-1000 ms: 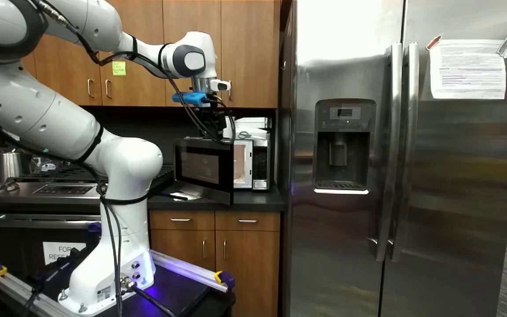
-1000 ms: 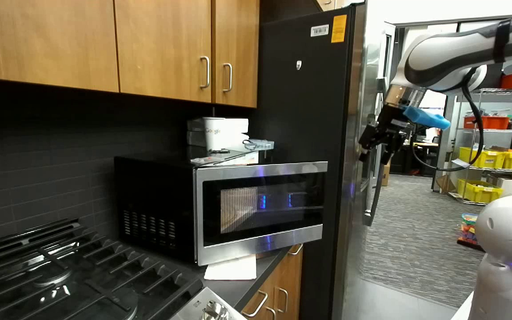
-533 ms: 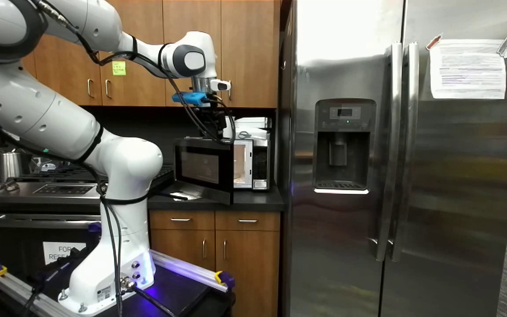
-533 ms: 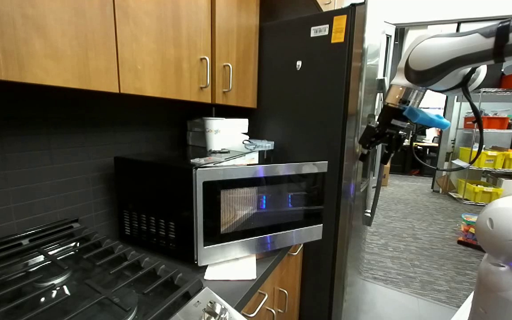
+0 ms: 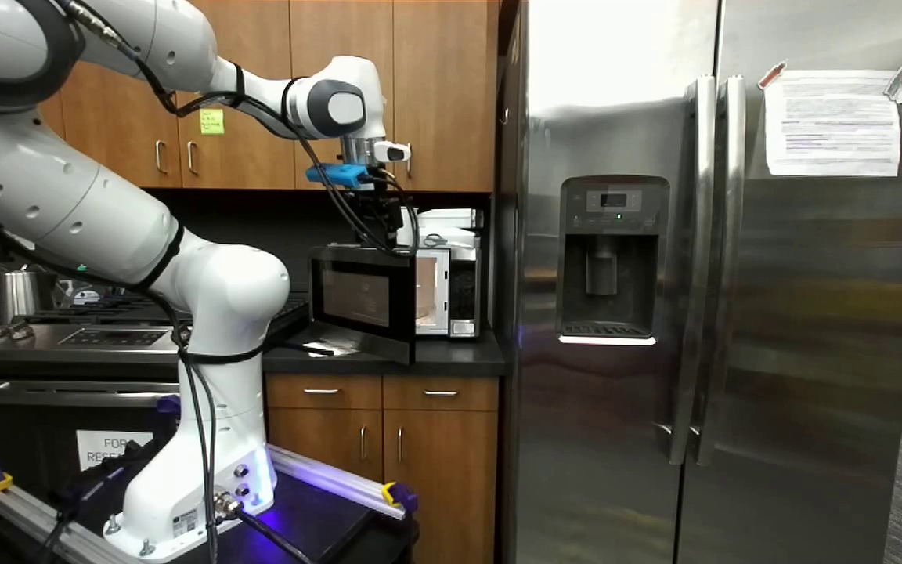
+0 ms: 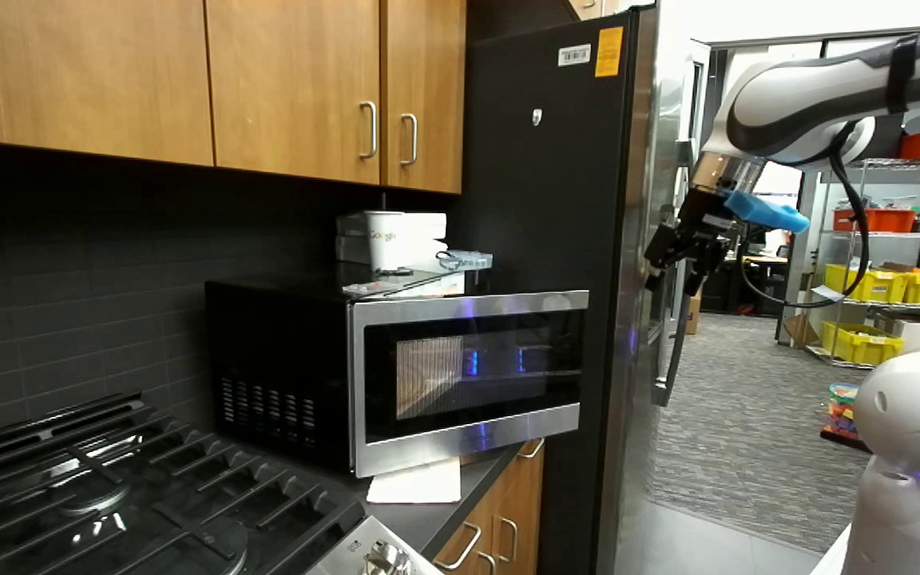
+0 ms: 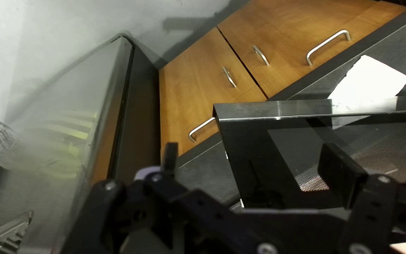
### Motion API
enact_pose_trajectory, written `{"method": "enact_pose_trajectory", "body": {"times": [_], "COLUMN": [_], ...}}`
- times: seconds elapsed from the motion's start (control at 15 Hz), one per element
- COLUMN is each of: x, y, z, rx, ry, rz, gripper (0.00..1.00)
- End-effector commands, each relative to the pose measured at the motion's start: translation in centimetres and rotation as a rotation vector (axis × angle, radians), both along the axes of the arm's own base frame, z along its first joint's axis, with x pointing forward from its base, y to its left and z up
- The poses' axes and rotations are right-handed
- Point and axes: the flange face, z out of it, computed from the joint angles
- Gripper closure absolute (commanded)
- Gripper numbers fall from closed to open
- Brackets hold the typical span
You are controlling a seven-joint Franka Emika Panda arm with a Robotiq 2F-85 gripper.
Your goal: Close the microwave door
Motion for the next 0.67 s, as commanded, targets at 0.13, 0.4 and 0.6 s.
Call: {"method": "enact_pose_trajectory", "body": {"times": [0.13, 0.4, 0.6], "x": [-0.1, -0.5, -1.0], "y": [0.1, 0.6, 1.0], "z": [-0.1, -1.3, -2.8], "rx": [-0.018, -0.033, -0.015], "ry": [0.005, 0.008, 0.021], "rz": [0.003, 0.048, 0.03], "gripper": [0.0, 0.0, 0.0]}}
